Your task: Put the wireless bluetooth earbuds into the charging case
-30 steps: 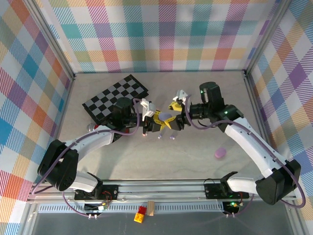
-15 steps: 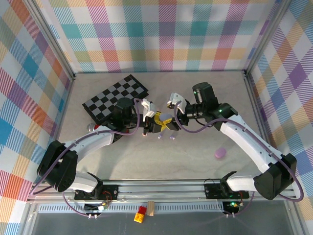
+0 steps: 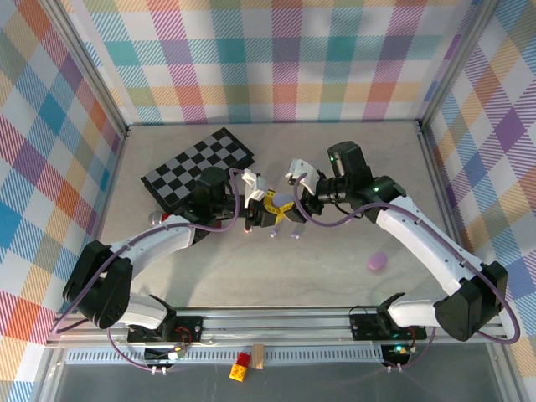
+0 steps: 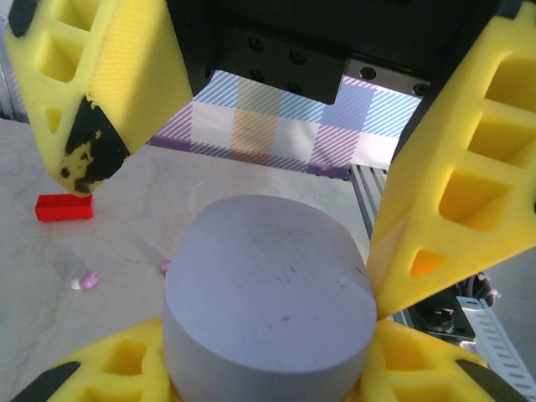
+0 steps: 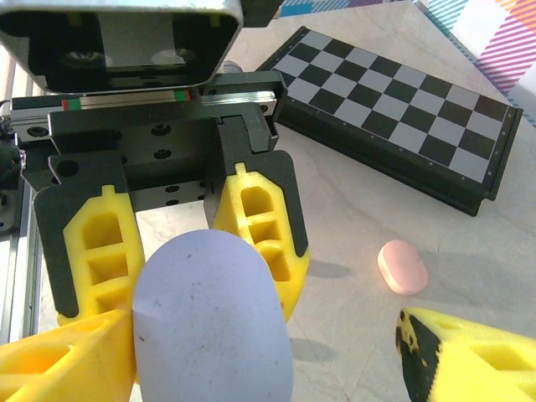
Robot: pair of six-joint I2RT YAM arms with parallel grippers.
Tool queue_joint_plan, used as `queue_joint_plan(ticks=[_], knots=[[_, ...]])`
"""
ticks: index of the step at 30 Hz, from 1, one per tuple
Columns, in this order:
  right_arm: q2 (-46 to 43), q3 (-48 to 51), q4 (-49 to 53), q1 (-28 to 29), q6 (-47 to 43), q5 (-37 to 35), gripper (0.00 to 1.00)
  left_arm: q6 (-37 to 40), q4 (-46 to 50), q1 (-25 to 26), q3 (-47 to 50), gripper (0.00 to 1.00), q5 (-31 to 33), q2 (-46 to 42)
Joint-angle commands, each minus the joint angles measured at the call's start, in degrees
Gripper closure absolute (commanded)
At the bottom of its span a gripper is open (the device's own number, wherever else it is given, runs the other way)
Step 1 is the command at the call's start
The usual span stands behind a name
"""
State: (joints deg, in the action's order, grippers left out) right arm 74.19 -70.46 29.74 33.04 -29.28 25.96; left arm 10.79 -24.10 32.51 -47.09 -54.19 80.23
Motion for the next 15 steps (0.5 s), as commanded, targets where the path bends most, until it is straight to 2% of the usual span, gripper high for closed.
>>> queue_joint_plan(ticks=[1,15], knots=[[-1.1,-1.8,-1.6,-0.4,1.1,-2.2,0.22,2.7,1.2,0.3,-0.8,0.69,-2.1,-2.3],[-2.5,-2.2,-2.9,-1.3,2.0,-1.9,0.21,3.0,0.7,0.2,0.1,0.69,-1.6,-2.1]])
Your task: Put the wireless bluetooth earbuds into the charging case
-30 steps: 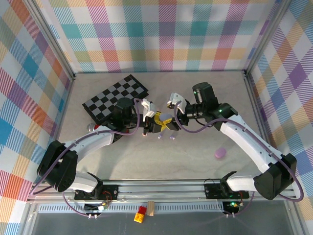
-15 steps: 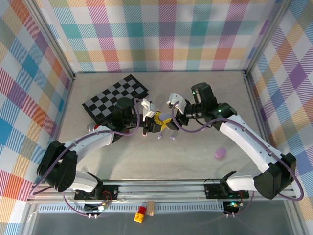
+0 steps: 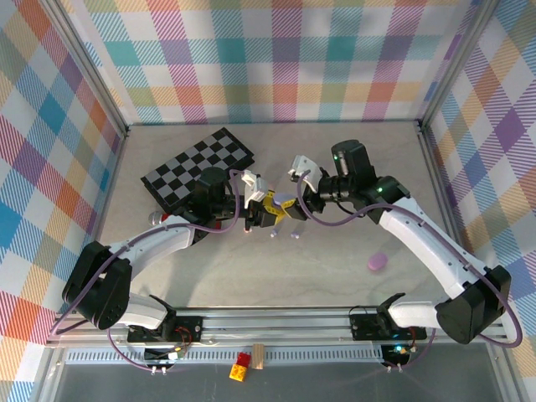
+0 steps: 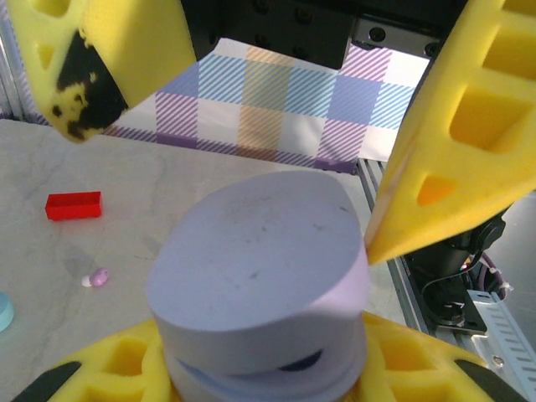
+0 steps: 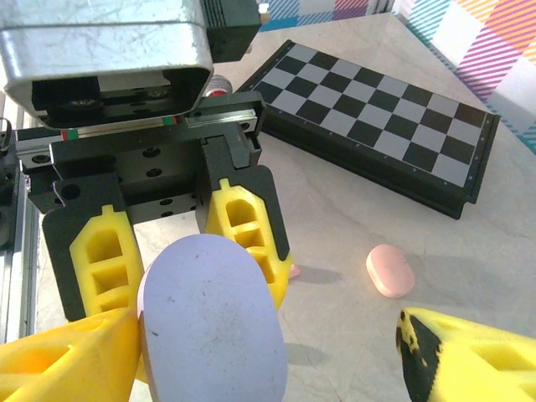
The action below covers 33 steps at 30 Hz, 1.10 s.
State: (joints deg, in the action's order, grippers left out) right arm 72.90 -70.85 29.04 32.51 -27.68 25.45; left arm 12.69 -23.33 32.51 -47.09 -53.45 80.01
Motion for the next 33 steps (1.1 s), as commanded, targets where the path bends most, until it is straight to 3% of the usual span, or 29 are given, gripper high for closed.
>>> queue_joint_plan(ticks=[1,18,25,33], knots=[[-1.4,-1.7,-2.4,-0.8,0.6,-1.4,0.21,1.1,0.0,0.2,0.1,0.69,-2.3,-1.9],[-6.1,1.1,-6.7,-1.2,2.6,-0.8,0.2,0.6,0.1,0.3,0.1,0.69,-1.3,-2.1],[-6.0,2.8,-3.9,-1.1,-1.1,8.8,0.2,-1.3,-1.8,0.2,0.0,0.69,-1.4,-1.8],[-1.7,1.9,0.5,0.7,-4.1,4.6,0.2,-1.8,-1.7,0.2,-0.4,0.69,-1.5,-1.9]])
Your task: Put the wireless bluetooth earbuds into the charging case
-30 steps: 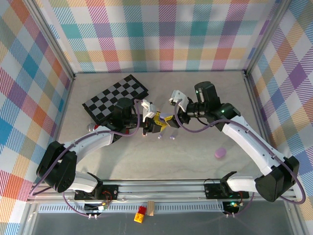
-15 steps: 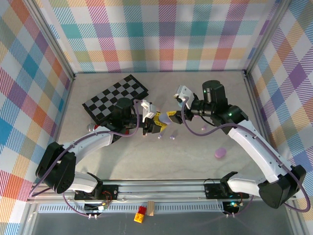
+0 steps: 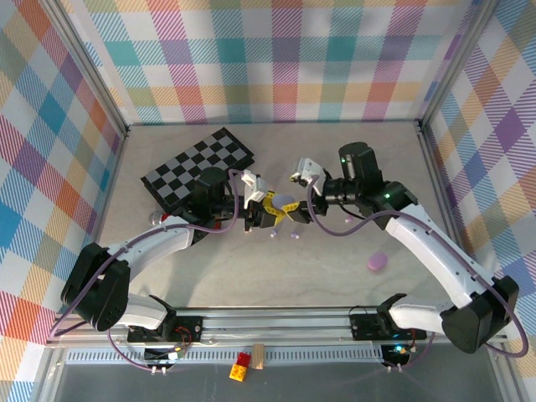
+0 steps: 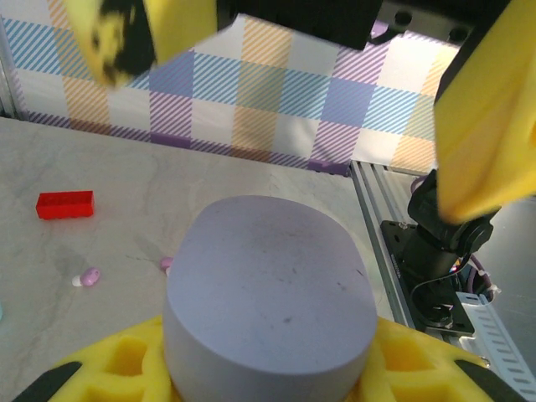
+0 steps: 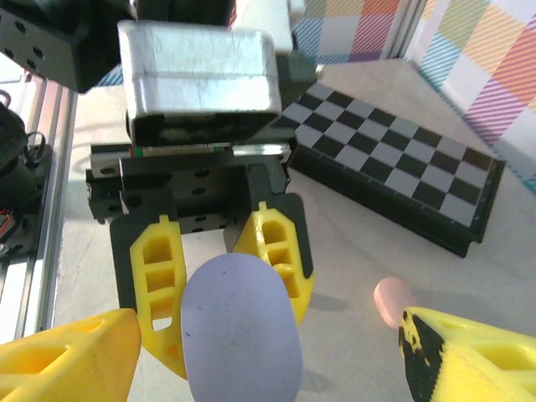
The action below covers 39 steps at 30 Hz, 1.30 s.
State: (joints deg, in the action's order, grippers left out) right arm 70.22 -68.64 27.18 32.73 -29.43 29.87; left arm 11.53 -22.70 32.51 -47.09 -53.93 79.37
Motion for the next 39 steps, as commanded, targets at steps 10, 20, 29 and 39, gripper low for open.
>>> queue_joint_plan(ticks=[10,20,29,39], knots=[[2.8,-1.1,1.9,0.6,-2.0,-6.8,0.19,-0.8,-2.6,0.2,-0.2,0.69,-1.5,-1.3],[0.4,-1.0,-0.4,-1.3,0.7,-6.5,0.19,0.1,-2.5,0.2,0.2,0.69,-1.3,-1.3],[-0.3,-1.2,-1.6,-2.3,1.9,-5.6,0.19,0.6,-2.3,0.0,0.4,0.69,-1.1,-1.1],[-0.2,-1.7,-3.9,-3.3,6.0,-9.4,0.21,0.6,-2.2,-0.2,0.5,0.69,-1.2,-1.3]])
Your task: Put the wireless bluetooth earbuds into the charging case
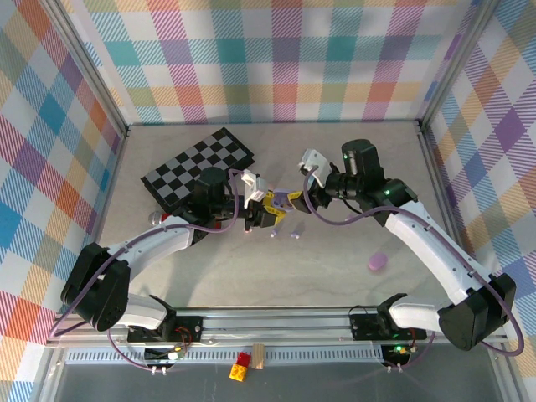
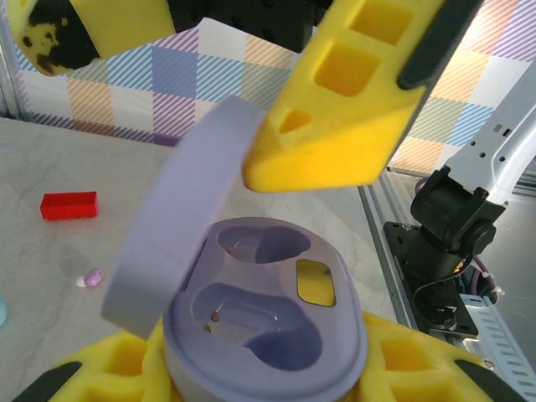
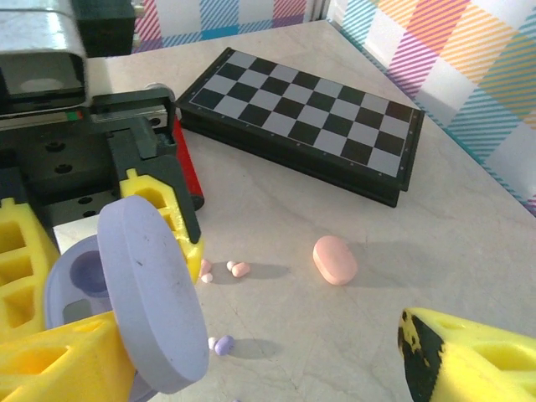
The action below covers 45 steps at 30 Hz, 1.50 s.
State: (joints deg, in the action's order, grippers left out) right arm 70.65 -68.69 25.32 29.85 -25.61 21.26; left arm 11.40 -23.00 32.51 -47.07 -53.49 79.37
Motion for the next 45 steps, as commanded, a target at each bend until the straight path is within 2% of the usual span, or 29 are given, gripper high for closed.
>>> queue_joint_plan(ticks=[1,8,15,18,24,27,29,32,40,45], knots=[[-0.6,-1.7,-2.4,-0.6,2.8,-1.0,0.21,0.7,-1.9,-0.2,0.5,0.69,-1.6,-1.4],[-0.2,-2.7,-1.4,-1.3,5.5,-1.1,0.22,0.8,-1.9,-0.3,0.6,0.69,-1.4,-1.4],[-4.1,0.0,-0.9,-1.5,3.9,9.1,0.16,-0.2,-3.8,-1.2,1.3,0.69,-0.1,-0.5],[-7.4,3.2,-3.0,-1.9,5.3,11.3,0.15,-1.5,-5.9,-2.3,2.3,0.69,0.6,-0.6],[-13.3,12.0,-11.2,-6.7,17.8,13.6,0.16,-2.7,-7.1,-3.8,3.9,0.69,2.0,-1.8],[-14.1,18.2,-17.6,-10.1,29.8,12.5,0.17,-4.4,-9.2,-4.6,5.0,0.69,2.2,-2.3],[-12.4,20.6,-18.5,-12.0,36.1,11.7,0.2,-5.2,-10.2,-4.9,5.5,0.69,2.2,-2.7],[-6.5,20.2,-13.6,-12.5,39.1,10.9,0.24,-5.3,-10.1,-4.9,5.8,0.69,2.3,-3.4],[12.5,16.3,-9.6,-12.2,40.3,13.9,0.25,-5.4,-9.9,-5.0,6.6,0.69,3.0,-5.4],[21.9,12.4,-6.2,-9.9,38.1,16.3,0.25,-5.5,-9.9,-5.1,7.1,0.69,3.1,-6.3]])
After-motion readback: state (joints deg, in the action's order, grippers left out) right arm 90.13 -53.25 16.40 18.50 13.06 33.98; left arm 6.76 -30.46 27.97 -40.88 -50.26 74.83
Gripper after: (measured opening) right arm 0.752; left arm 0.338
